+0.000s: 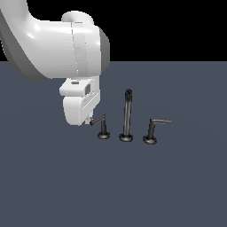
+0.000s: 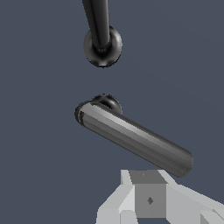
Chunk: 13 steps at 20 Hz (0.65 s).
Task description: Turn on the faucet by rotating a designated handle.
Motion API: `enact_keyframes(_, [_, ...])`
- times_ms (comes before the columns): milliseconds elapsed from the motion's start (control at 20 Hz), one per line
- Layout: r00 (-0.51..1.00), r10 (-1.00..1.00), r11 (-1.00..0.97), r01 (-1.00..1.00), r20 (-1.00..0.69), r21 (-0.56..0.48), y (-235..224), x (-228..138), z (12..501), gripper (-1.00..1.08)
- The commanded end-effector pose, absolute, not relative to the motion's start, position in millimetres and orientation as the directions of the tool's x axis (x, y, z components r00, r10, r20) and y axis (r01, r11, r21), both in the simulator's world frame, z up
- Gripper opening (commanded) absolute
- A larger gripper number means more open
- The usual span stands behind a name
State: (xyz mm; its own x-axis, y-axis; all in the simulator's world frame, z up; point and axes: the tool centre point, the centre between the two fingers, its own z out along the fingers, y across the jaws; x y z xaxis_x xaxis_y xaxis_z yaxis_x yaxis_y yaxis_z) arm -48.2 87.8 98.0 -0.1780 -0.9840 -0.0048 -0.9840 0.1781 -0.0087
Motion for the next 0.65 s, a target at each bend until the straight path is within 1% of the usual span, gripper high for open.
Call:
enact_keyframes(0, [-0.179,-0.984,0.179,-0.984,-0.005,-0.008,84,-51,98,-1.0])
enact_keyframes(600, [-0.176,-0.984,0.176,-0.984,0.0,-0.001,53,-80,98,-1.0])
